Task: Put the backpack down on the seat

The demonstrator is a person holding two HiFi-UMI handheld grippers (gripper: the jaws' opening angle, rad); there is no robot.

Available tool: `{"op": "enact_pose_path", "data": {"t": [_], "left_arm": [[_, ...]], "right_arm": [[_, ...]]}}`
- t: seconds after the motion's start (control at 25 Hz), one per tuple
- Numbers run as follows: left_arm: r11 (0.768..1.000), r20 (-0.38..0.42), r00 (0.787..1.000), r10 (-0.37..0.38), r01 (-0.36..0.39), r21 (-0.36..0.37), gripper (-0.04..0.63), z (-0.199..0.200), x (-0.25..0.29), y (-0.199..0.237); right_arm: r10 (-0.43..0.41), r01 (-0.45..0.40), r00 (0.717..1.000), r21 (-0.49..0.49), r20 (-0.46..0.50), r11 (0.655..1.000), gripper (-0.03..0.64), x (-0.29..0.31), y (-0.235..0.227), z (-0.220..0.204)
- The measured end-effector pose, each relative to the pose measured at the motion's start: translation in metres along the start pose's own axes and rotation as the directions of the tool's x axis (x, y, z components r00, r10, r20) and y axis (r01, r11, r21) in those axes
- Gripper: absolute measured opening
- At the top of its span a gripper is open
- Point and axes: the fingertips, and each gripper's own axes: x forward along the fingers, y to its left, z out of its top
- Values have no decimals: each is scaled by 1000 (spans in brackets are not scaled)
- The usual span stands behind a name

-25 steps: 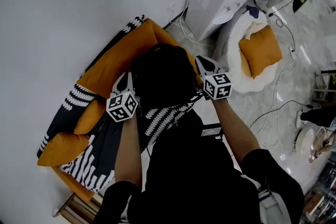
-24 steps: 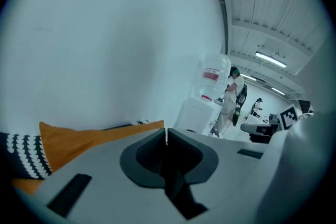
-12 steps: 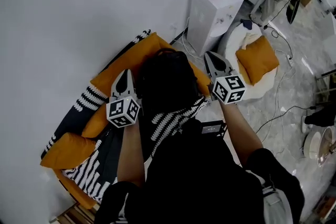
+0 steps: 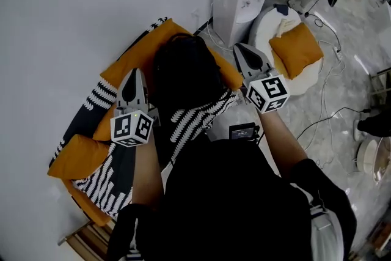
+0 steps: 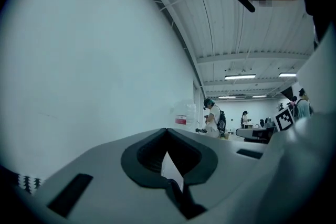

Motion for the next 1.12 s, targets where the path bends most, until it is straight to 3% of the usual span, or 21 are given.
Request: {"op": "enact_pose_path", "data": {"t": [0.48,0.8,1.12], "left_arm": [[992,-28,992,122,-123,-26,15,-29,-138,-87],[991,-95,989,117,-122,-57,15,-59,-210,-146],[990,-95,989,116,-123,-69,15,-52,-261,-167]], "right_arm": [[108,-107,994,39,-16,994,32,-143,17,-17],[153,-146,986,100,-69,984,32,-216,42,-47],[200,-188,976,130,-82,974,34,-258,71,-53]]}}
